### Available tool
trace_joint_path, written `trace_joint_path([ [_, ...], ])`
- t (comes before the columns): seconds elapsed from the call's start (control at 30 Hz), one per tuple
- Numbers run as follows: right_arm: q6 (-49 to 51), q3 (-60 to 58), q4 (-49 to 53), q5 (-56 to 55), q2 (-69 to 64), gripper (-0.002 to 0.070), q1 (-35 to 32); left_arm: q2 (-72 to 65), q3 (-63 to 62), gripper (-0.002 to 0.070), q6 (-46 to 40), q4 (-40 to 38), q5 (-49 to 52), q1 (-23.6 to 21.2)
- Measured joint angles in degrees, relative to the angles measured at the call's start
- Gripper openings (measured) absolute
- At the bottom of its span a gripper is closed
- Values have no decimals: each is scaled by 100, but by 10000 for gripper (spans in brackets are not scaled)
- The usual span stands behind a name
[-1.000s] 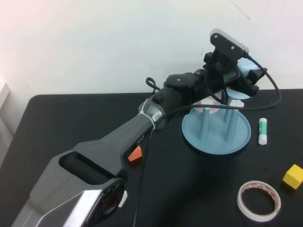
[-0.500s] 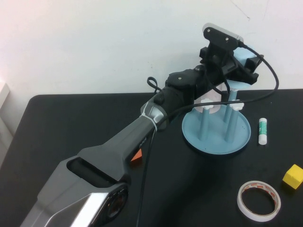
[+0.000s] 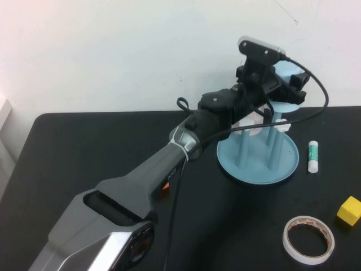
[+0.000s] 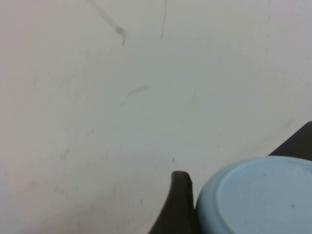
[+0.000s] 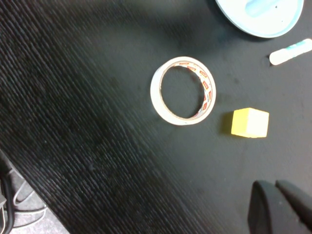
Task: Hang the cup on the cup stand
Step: Place the cup on the cup holder
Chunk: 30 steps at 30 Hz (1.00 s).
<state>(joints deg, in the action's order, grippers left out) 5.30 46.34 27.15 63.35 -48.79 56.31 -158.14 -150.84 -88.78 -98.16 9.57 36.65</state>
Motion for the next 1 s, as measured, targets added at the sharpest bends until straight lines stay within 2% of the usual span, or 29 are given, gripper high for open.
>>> trace_joint_path([
  [0.17, 0, 0, 0, 0, 0, -1, 0, -114, 0, 556, 253, 0, -36, 0],
  [0.53, 0, 0, 0, 0, 0, -1, 0, -117, 0, 558, 239, 0, -46, 0],
  [0.7, 0, 0, 0, 0, 0, -1, 0, -117, 0, 627, 230, 0, -46, 0],
  [1.0, 0, 0, 0, 0, 0, -1, 0, -55, 0, 627, 208, 0, -33, 0],
])
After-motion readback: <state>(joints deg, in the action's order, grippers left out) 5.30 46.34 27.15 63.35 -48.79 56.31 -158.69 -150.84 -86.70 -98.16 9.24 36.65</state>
